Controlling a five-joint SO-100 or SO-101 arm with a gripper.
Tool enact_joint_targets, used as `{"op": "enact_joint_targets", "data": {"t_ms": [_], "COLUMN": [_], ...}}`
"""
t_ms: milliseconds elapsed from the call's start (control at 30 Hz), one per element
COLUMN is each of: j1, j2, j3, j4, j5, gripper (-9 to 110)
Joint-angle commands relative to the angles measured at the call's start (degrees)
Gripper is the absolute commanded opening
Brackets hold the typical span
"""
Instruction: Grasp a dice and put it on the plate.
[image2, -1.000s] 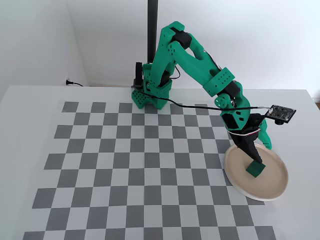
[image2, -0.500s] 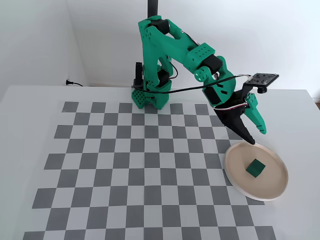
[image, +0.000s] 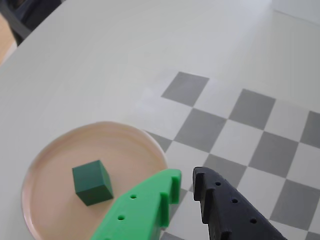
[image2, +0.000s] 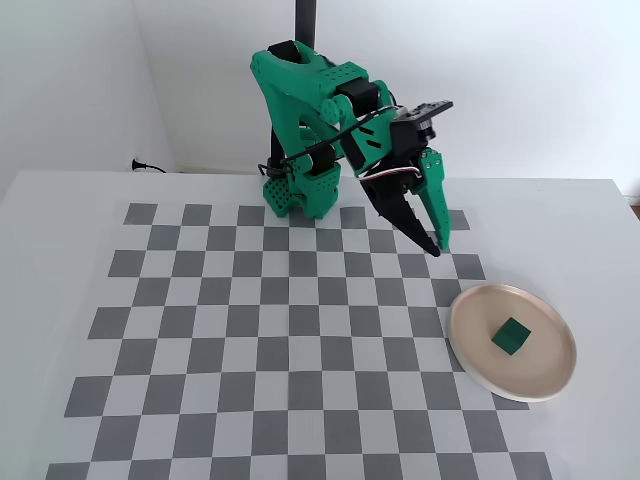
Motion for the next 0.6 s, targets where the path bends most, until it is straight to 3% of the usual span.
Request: {"op": "enact_joint_targets", "data": {"t_ms": [0, 433, 567], "j1": [2.81, 11.78, 14.94], "j2": [10.02, 38.5, 38.85], "j3": [1.85, 17.05, 17.31], "j4": [1.67, 15.56, 16.96], "j5": [2.37, 16.44, 21.36], "gripper": [-4, -4, -4]}}
